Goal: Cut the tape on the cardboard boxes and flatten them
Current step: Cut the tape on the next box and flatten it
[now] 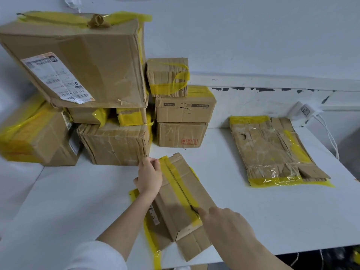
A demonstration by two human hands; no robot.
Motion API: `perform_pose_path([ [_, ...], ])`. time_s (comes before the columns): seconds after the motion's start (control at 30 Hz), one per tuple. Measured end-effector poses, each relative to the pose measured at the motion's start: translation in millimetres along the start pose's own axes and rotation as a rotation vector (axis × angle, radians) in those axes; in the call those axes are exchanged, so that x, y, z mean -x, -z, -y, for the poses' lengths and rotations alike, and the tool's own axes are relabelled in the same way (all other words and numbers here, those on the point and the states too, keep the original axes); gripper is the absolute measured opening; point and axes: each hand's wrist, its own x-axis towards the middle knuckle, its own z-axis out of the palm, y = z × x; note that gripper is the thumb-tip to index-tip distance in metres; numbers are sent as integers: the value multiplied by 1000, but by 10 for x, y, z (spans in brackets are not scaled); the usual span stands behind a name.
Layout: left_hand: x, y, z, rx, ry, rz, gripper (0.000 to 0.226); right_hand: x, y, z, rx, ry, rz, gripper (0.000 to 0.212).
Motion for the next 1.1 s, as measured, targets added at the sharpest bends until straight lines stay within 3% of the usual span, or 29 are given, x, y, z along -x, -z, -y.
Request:
perform_pose_path([
  [0.17,4,-3,14,-25,-2,-23,15,192,-147,45,-31,-119,-48,67],
  [0.23,6,-3,5,-35,13,-29,18,280,-207,65,-23,-145,-174,72],
  [0.33,15,-5,-19,-59,20,-37,20,378,-401,81,-29,-211,-387,35],
  [0.43,21,0,-26,-80,11,-40,21,442,-557,195,17,-252,-490,59],
  [0.53,18,9,-34,-94,22,-38,22,457,-676,193,-300,-319,-567,94],
  [0.6,25,45,-22,-112,35,-41,23,467,-710,67,-188,-334,-516,77],
  [0.67,65,129,35,-174,45,-65,23,419,-783,-245,-42,-206,-546,72],
  [0.73,161,289,157,-307,14,-114,28,383,-766,-444,-51,-174,-469,61],
  [0.77,229,386,236,-381,-16,-132,33,331,-710,-476,-97,-164,-423,55],
  [0.9,580,702,428,-801,-117,-120,55,52,-752,-766,-106,-58,-443,101],
  [1.0,657,779,396,-900,-437,-122,63,-83,-780,-869,-156,43,-500,107],
  [1.07,594,765,341,-857,-700,41,57,-178,-839,-900,-174,64,-555,109],
  [1.1,540,752,296,-806,-753,165,51,-216,-856,-917,-195,63,-526,108],
])
